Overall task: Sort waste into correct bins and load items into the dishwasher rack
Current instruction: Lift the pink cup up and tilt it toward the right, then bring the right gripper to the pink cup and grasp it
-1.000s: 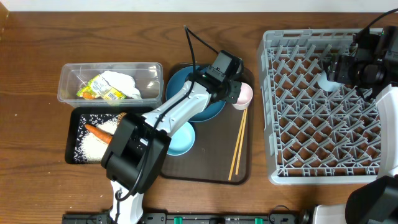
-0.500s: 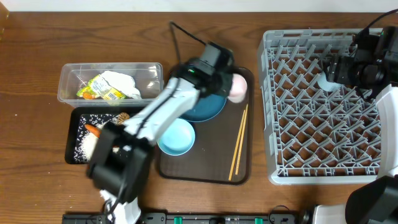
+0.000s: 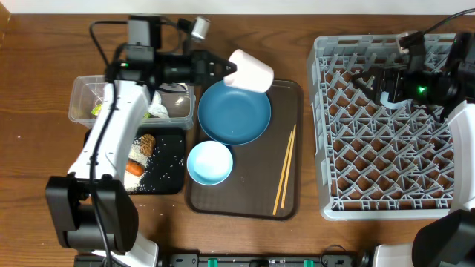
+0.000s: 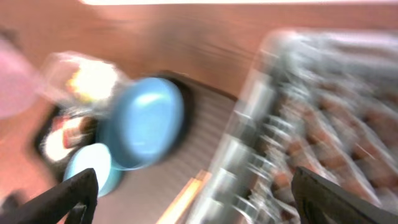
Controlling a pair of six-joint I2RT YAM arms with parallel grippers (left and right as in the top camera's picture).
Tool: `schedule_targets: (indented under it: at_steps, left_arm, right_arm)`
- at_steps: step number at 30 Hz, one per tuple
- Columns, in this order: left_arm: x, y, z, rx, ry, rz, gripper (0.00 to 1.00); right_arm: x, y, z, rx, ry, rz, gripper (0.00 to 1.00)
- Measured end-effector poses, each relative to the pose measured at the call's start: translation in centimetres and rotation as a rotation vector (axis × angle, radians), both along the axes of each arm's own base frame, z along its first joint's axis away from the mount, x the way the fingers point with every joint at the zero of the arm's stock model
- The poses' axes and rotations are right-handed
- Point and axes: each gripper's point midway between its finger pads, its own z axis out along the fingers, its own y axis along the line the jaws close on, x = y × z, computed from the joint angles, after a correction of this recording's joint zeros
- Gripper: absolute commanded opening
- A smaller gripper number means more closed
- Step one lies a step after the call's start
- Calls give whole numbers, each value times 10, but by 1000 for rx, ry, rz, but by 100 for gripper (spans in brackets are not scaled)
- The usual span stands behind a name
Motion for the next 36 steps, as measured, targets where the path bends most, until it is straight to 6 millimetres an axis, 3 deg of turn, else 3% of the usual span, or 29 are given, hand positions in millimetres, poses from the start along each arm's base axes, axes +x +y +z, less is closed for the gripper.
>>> schedule_targets:
  at_steps: [4,10,18,29,36]
  left_arm:
    - [-13,-1,14,-86,13,-74,6]
    - [-28,-16,24,-135,5,-162,6]
    - [-39,-32,27,-150,-6,-222,6]
    - [-38,-31,30,-158,-33,-228,6]
    - [-38,-31,30,-158,-33,-228,6]
  right_arm:
    - [-12,39,21,85,-126,198,94]
    - [-32,108,37,121,-263,451,92]
    - [-53,164,46,136,-362,633,91]
    - [-74,199,50,157,-395,740,90]
    - [-71,201,57,177,-416,740,75]
